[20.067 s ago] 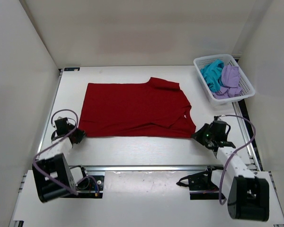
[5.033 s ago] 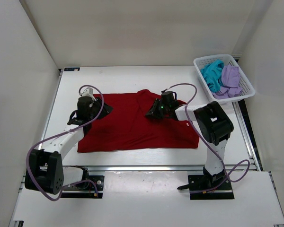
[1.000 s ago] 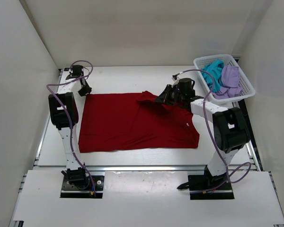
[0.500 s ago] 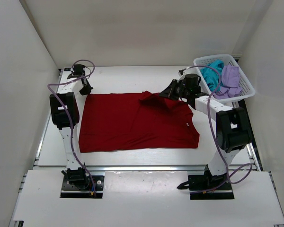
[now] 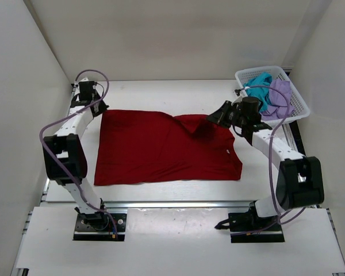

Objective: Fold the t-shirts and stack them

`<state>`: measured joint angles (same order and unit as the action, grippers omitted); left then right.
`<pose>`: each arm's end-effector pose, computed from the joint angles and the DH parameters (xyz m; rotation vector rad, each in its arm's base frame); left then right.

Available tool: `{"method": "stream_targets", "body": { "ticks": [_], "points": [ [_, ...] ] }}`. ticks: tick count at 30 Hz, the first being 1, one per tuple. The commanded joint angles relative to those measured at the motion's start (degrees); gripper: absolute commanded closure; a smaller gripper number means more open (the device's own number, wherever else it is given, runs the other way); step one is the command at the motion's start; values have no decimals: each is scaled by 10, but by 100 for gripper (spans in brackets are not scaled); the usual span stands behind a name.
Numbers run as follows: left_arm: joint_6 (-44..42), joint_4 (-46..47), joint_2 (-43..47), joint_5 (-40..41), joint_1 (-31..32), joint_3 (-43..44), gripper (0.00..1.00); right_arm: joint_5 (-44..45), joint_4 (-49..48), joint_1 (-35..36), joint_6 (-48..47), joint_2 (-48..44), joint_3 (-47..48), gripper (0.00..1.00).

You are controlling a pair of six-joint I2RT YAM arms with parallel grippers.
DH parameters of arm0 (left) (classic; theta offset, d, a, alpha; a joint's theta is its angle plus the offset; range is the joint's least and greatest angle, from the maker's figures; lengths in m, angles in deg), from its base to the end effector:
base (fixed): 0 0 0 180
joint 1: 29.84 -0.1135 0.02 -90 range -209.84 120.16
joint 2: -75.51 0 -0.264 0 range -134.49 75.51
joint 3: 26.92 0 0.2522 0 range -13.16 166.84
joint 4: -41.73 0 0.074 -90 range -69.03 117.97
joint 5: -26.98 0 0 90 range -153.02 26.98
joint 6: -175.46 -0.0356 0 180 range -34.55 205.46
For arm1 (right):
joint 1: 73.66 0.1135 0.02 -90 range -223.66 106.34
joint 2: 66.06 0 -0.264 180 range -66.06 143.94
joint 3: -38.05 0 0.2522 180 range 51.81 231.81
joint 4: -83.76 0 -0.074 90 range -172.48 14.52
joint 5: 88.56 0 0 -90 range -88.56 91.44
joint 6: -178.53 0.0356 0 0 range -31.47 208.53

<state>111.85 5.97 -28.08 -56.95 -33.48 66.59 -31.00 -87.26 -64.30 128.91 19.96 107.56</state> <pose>0.4055 0.0296 0.2475 -0.6620 2.2716 -0.0663 0.3298 0.0737 0.2604 0.1890 2.1142 1.1051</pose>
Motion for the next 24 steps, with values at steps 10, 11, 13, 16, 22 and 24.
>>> {"method": "stream_targets", "body": {
  "ticks": [10, 11, 13, 16, 22, 24],
  "points": [
    [-5, 51, 123, 7, -14, -133, 100, 10, 34, -39, -3, -191, -133, 100],
    [-3, 56, 132, 8, -13, -135, 100, 8, 42, -43, -6, -204, -134, 100],
    [2, 57, 149, 8, -12, -145, 100, 4, 63, -45, -8, -233, -137, 100],
    [9, 59, 180, 3, -13, -161, 100, -16, 73, -58, -6, -293, -160, 100],
    [21, 82, 262, 32, -21, -259, 100, 5, 115, -61, -8, -376, -248, 99],
    [20, 71, 262, 39, -28, -274, 100, 0, 122, -84, -8, -392, -289, 100]
  ]
}}
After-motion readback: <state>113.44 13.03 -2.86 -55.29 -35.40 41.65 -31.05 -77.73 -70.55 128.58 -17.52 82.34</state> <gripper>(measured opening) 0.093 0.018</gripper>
